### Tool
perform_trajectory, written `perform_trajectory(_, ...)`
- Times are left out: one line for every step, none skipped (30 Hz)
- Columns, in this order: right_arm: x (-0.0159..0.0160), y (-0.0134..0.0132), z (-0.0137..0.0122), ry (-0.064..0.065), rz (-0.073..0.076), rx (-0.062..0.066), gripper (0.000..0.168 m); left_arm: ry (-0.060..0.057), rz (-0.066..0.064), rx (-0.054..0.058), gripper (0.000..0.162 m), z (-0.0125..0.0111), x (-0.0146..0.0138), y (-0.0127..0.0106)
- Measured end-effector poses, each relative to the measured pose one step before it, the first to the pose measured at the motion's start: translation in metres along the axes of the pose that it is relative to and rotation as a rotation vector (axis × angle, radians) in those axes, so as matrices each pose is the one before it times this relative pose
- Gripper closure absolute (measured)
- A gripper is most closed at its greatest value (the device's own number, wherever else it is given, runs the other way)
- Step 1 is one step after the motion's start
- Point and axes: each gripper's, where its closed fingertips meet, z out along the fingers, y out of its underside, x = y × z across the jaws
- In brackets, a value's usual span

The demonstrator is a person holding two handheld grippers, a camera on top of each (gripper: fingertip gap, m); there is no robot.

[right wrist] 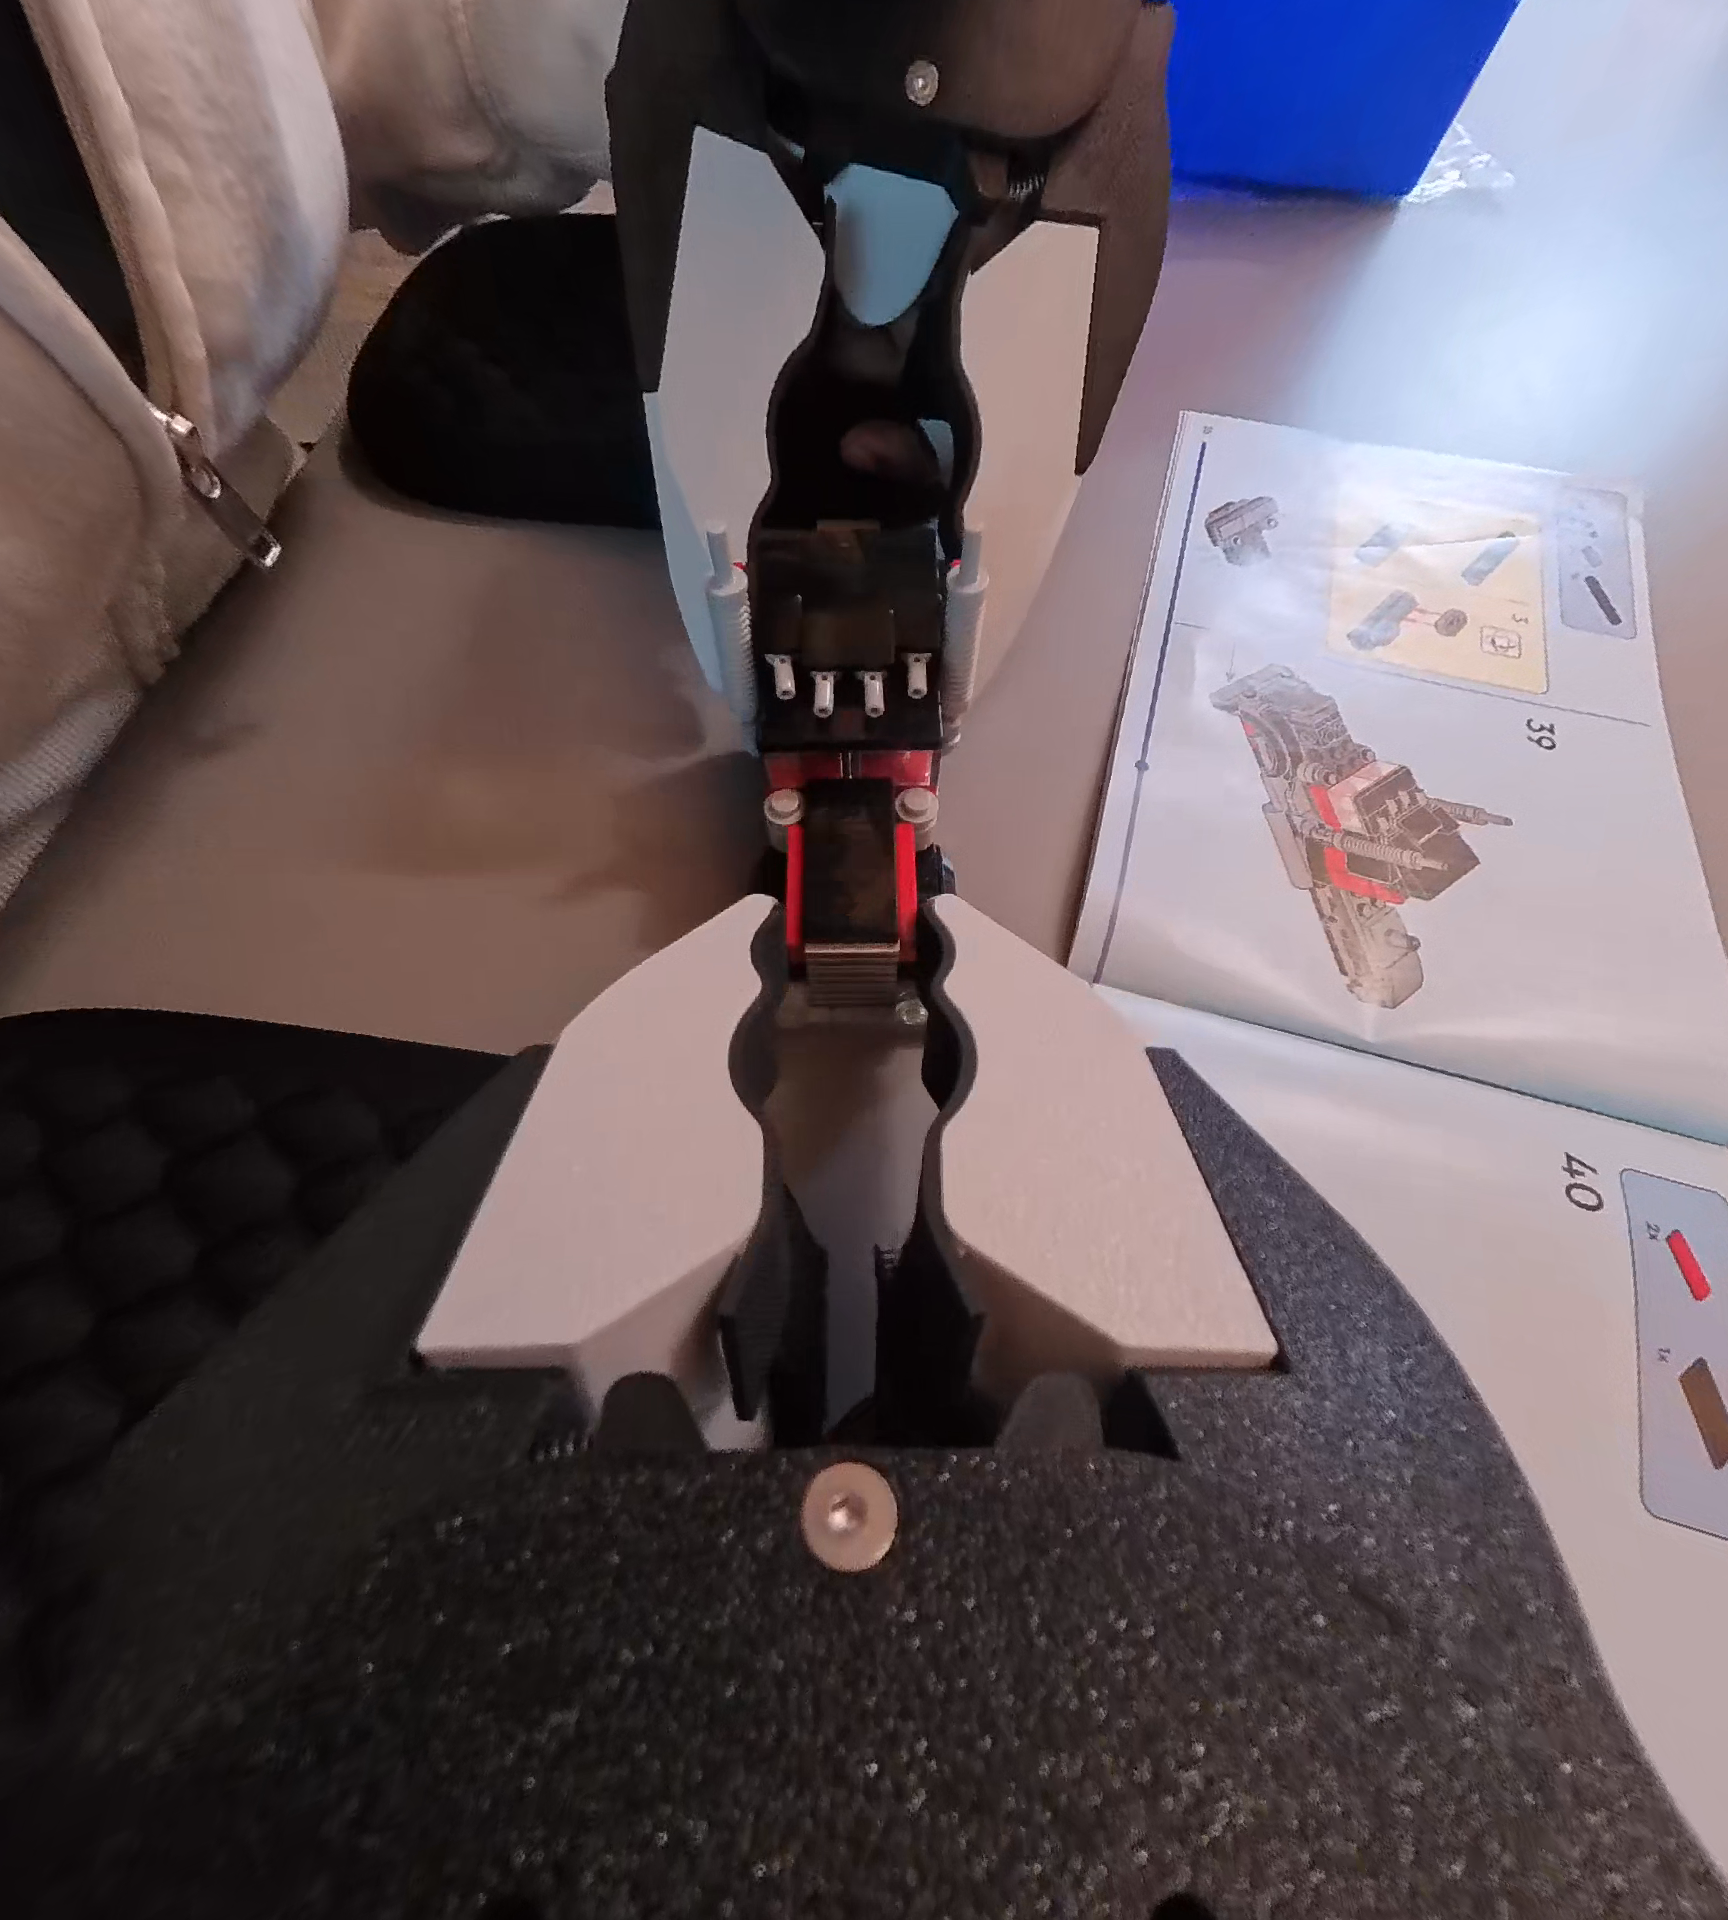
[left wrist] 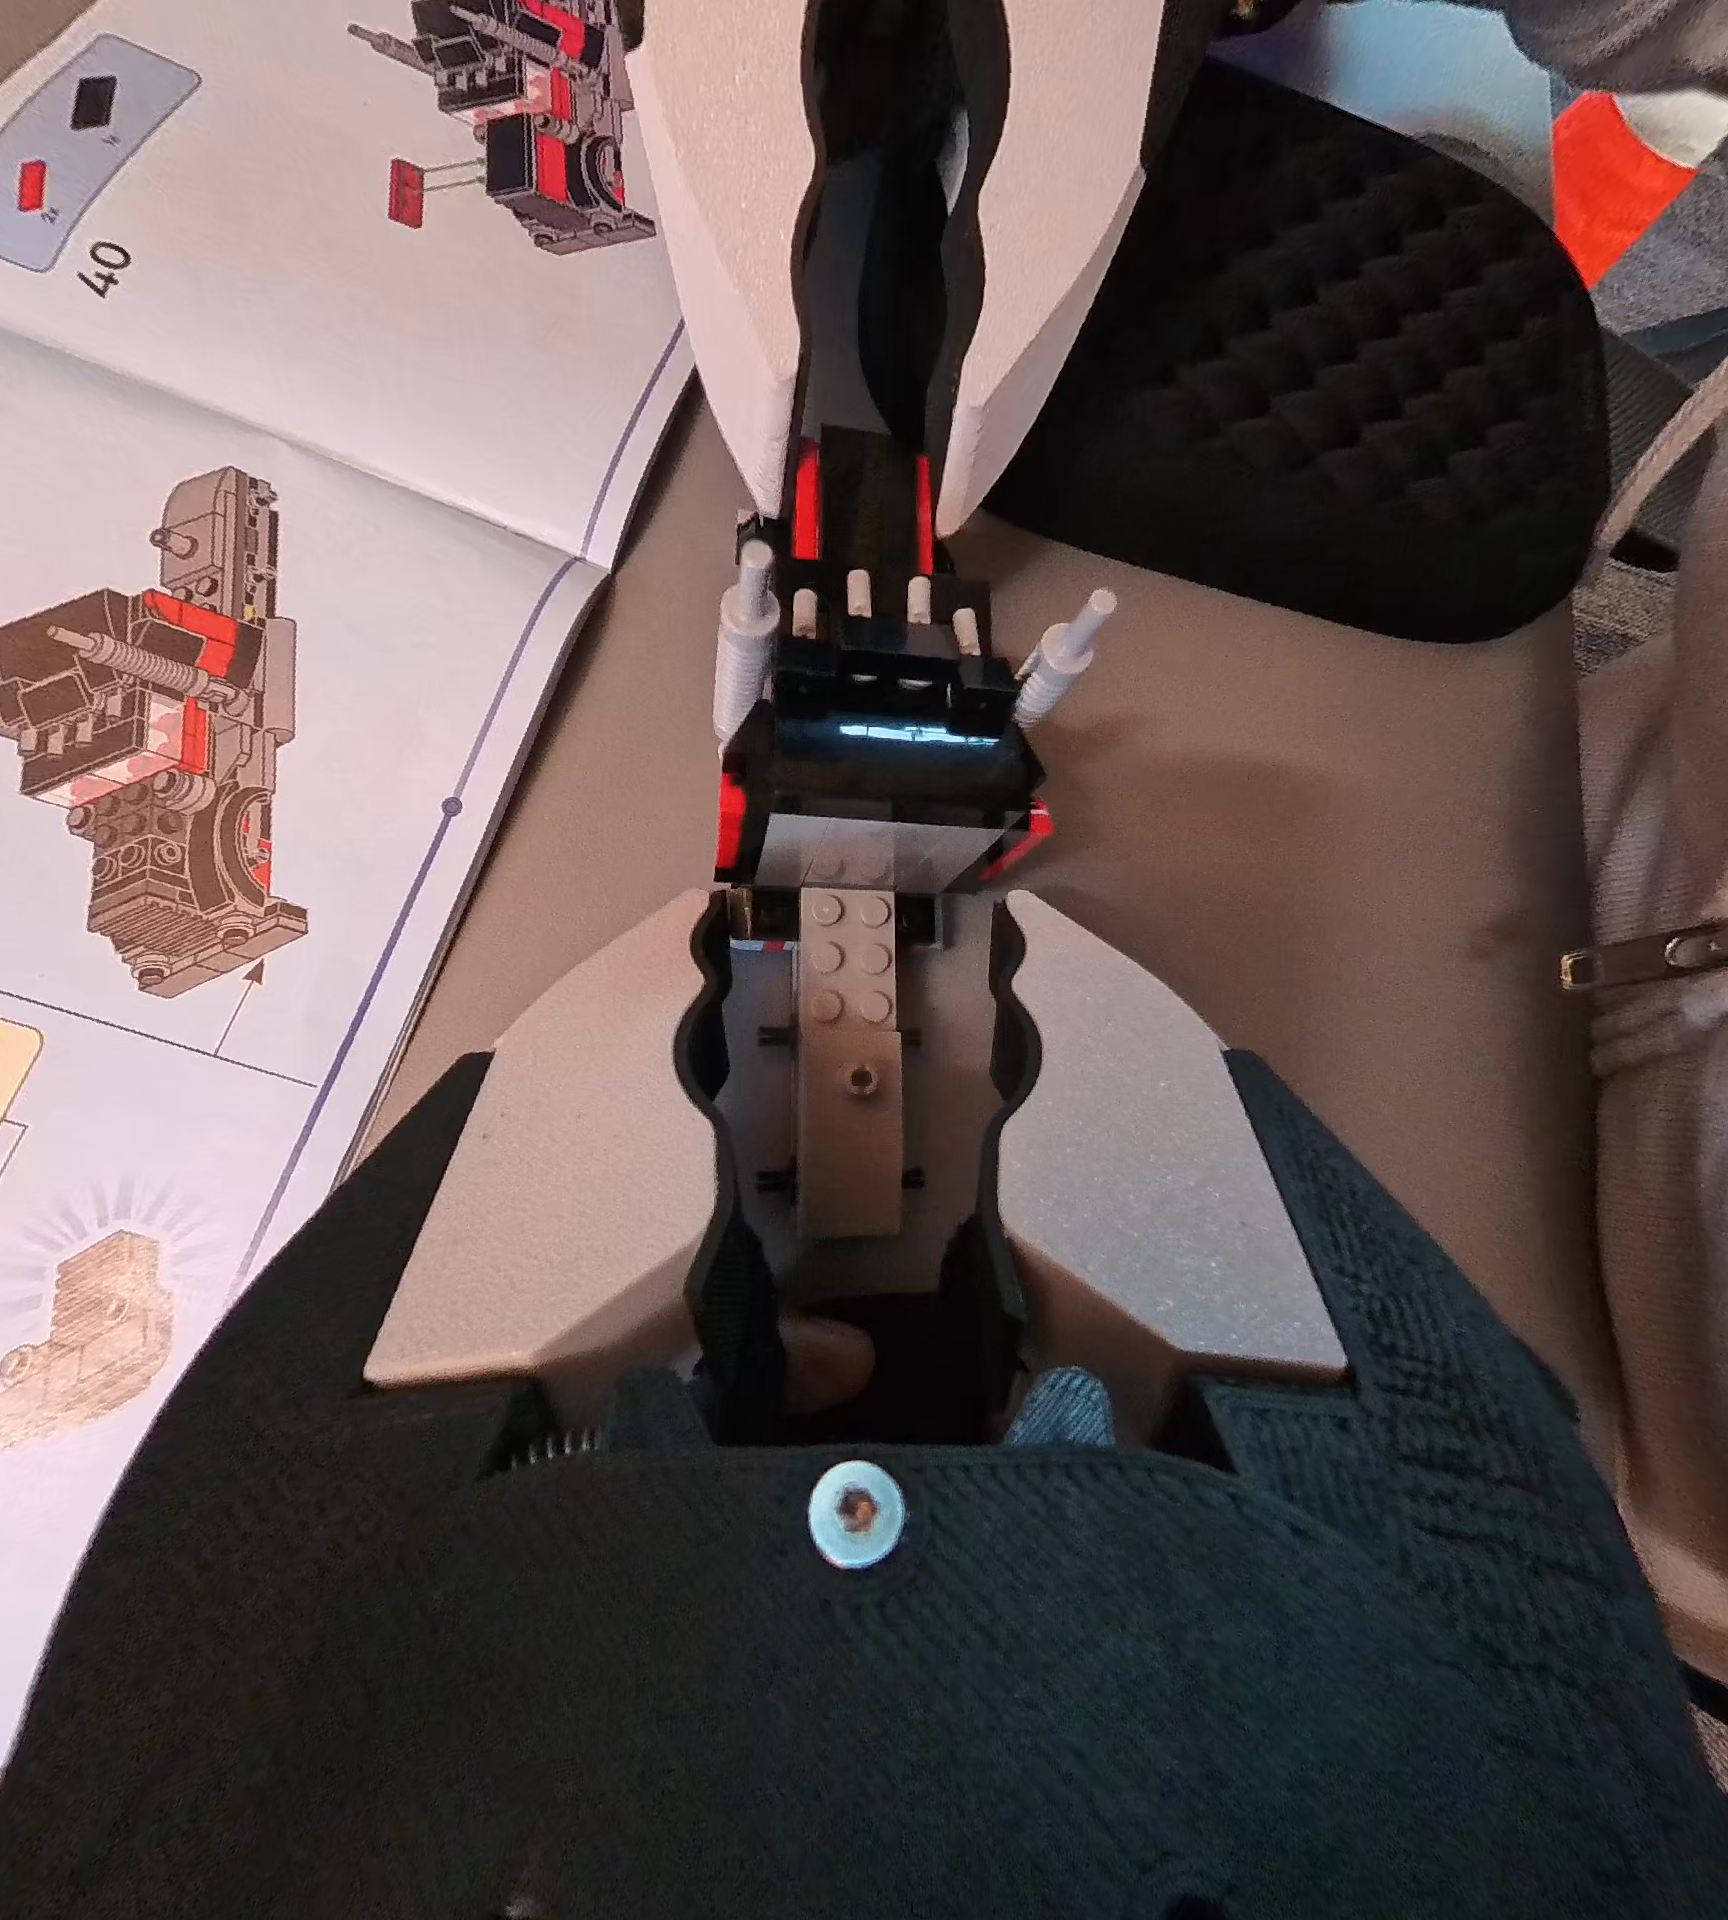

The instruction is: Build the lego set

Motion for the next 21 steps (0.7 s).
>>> perform_trajectory(-0.00011,0.00014,-0.00004,0.007,-0.0007,-0.0067,0.144,-0.0021,0.0008,0.0023,0.113,-0.00034,-0.00015,-0.00031)
perform_trajectory(-0.00018,0.00004,-0.00013,0.0077,0.0009,-0.0051,0.144,-0.0016,-0.0002,0.0047,0.112,-0.00061,-0.00008,-0.00062)
perform_trajectory(-0.00052,0.00013,-0.00023,0.0068,-0.0006,-0.0041,0.144,-0.002,-0.0016,0.0072,0.111,-0.00079,-0.00032,-0.00096)
perform_trajectory(-0.00014,0.00019,-0.00014,0.0098,0.002,-0.0056,0.144,-0.0021,-0.0016,0.0083,0.111,-0.00094,-0.00037,-0.00105)
perform_trajectory(-0.00001,0.00017,-0.00011,0.0104,0.0076,-0.0083,0.145,-0.0054,-0.0013,0.0069,0.11,-0.00078,-0.00065,-0.00094)
perform_trajectory(0.0001,0.00016,0.00007,0.0139,0.006,-0.0114,0.145,-0.0089,0.0001,0.0052,0.108,-0.00066,-0.00083,-0.00072)
perform_trajectory(0.00065,0.00006,0.0001,0.0218,0.0051,-0.0153,0.145,-0.014,0.0032,0.0063,0.105,-0.00072,-0.00119,-0.00075)
perform_trajectory(0.00088,0.00012,0.00018,0.0281,0.0097,-0.0175,0.145,-0.024,0.0051,0.0101,0.099,-0.00117,-0.00204,-0.00129)
perform_trajectory(0.00049,-0.00008,0.00026,0.0275,0.0094,-0.0152,0.145,-0.03,0.0069,0.0169,0.093,-0.00188,-0.0025,-0.00187)
perform_trajectory(0.00014,0.00005,-0.0002,0.0265,0.0104,-0.0167,0.145,-0.0315,0.008,0.0255,0.09,-0.00261,-0.0026,-0.00297)
perform_trajectory(0.00071,0.00004,0.00003,0.0322,0.0181,-0.0159,0.145,-0.0348,0.0075,0.0318,0.086,-0.00328,-0.00301,-0.00368)
perform_trajectory(0.00057,-0.00013,0.00039,0.0334,0.026,-0.0127,0.144,-0.035,0.0068,0.0333,0.084,-0.00353,-0.00296,-0.00383)
perform_trajectory(0.00074,-0.00048,0.00075,0.0339,0.0297,-0.0117,0.145,-0.0318,0.0061,0.0301,0.082,-0.00351,-0.0025,-0.00333)
perform_trajectory(0.00142,-0.00053,0.00112,0.0416,0.0308,-0.016,0.145,-0.0286,0.0052,0.0232,0.082,-0.00347,-0.0019,-0.00226)
perform_trajectory(0.00063,-0.0011,0.00178,0.039,0.0366,-0.0203,0.145,-0.0251,0.0046,0.0137,0.082,-0.00304,-0.00141,-0.00084)
perform_trajectory(-0.00119,-0.00222,0.00296,0.0275,0.0401,-0.0122,0.145,-0.0191,0.0054,0.0051,0.082,-0.0025,-0.00053,0.00025)
perform_trajectory(-0.00239,-0.00346,0.00417,0.0228,0.0472,-0.0005,0.145,-0.0146,0.0056,0.0,0.082,-0.00215,0.00009,0.00074)
perform_trajectory(-0.00294,-0.00452,0.00497,0.0224,0.0498,0.0093,0.145,-0.0157,0.0019,-0.0008,0.082,-0.00178,-0.00027,0.00079)
perform_trajectory(-0.00319,-0.0046,0.00503,0.0245,0.0377,0.012,0.145,-0.0159,-0.0039,-0.0008,0.082,-0.00163,-0.00074,0.00085)
perform_trajectory(-0.00292,-0.00363,0.00457,0.031,0.0209,0.0008,0.145,-0.0114,-0.0102,-0.002,0.082,-0.00128,-0.00075,0.00126)
perform_trajectory(-0.00217,-0.00277,0.00327,0.0373,0.0001,-0.0081,0.144,-0.006,-0.0143,-0.0026,0.082,-0.00126,-0.00049,0.00147)
